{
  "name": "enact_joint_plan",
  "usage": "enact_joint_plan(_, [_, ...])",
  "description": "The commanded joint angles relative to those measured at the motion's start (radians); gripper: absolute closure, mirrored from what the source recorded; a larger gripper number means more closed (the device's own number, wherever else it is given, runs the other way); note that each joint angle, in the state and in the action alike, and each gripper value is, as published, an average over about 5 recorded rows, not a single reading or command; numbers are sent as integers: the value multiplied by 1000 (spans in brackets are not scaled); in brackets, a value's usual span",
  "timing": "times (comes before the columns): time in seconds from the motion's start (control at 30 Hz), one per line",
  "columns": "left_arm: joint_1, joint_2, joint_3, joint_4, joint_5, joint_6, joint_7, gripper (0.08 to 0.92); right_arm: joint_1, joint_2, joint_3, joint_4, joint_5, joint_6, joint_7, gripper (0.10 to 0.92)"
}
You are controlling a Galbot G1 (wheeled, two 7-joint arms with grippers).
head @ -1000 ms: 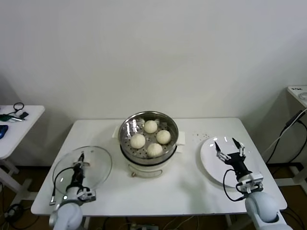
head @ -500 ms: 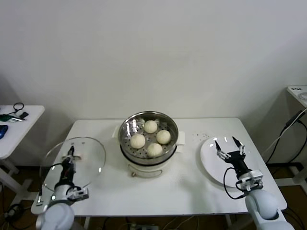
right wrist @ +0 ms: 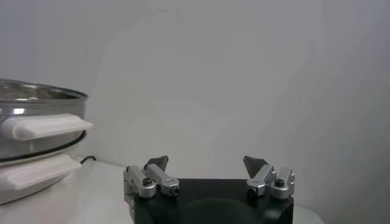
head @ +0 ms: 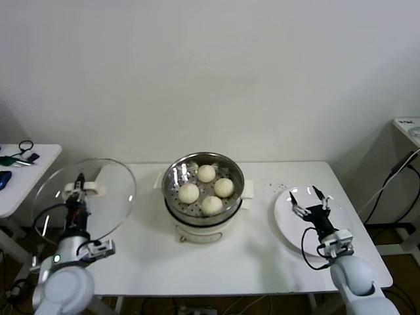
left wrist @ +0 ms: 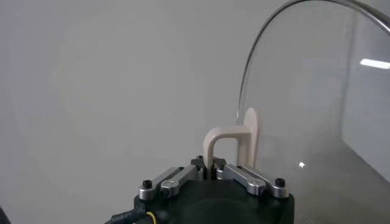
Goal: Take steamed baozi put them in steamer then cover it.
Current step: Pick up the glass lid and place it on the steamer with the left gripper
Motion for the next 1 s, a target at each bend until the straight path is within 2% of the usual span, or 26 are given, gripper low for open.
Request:
enact_joint_plan(0.03, [-208,124,282,-123,41,209,190,849,38,7,-33,-27,-9,1,2,203])
enact_joint_plan(0.33, [-411,-29,490,-10,191,229,338,849,54,30,-40,-56,-32,4,2,203])
enact_joint_plan(0.6, [-575,-152,606,125,260,229,388,849,70,62,-43,-73,-70,3,18,203])
enact_joint_plan(0.8, [-611,-242,643,183,325,229,405,849,64,65,-26,-73,-77,6,18,203])
enact_joint_plan(1.0, [-584,-352,660,231,404,229,412,849,62,63,-13,-78,-80,11,17,203])
